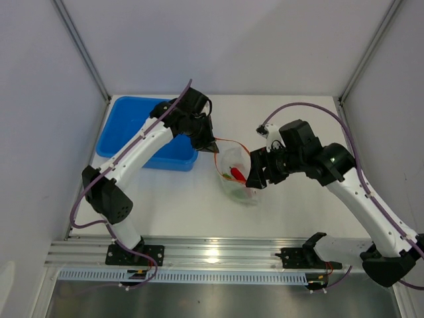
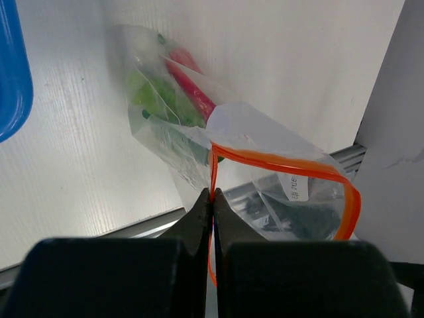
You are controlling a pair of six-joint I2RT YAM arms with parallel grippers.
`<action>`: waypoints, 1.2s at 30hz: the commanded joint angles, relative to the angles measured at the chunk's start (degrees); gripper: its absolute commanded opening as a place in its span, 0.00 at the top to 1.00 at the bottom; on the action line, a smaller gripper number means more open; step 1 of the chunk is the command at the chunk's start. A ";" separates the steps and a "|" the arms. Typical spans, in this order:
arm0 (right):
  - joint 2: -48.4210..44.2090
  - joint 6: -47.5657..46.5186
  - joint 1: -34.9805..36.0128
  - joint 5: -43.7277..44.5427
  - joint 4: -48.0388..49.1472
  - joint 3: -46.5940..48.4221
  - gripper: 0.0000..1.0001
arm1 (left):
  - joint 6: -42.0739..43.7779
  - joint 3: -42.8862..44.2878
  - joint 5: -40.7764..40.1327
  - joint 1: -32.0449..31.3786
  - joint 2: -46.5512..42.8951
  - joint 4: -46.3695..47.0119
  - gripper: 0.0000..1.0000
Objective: Place the food in the zip-top bag and seal the zipper
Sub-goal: Zip the zipper food storage bag at the center of the board.
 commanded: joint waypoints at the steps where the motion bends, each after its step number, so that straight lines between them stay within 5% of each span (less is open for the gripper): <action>1: -2.88 -0.50 1.43 2.81 3.70 -4.31 0.30 | -3.04 2.90 1.48 0.11 -0.83 -0.64 0.99; 13: -5.26 2.93 12.15 19.93 12.13 -13.46 0.44 | -3.57 2.20 4.03 0.03 -1.18 -0.91 1.00; 19: -6.39 2.24 12.86 29.61 15.03 -13.81 0.72 | -2.69 -1.83 7.45 0.11 -3.37 2.34 1.00; 22: -7.45 1.27 12.86 30.93 15.65 -13.73 1.00 | -1.38 -3.77 9.56 0.03 -4.60 5.06 0.99; 24: -7.80 0.74 12.86 31.19 15.04 -13.03 1.00 | 1.52 -5.26 10.18 0.11 -5.40 7.34 0.99; 30: -8.95 -0.49 12.78 26.39 11.79 -9.00 1.00 | 13.03 -7.20 5.27 0.11 -10.40 10.06 0.24; 33: -7.72 -1.02 11.81 20.84 9.08 -6.09 1.00 | 19.44 -10.44 6.92 0.11 -14.71 15.51 0.02; 36: -6.23 -1.64 11.46 13.81 7.05 -3.36 1.00 | 25.33 -12.21 9.39 -0.06 -19.45 23.41 0.00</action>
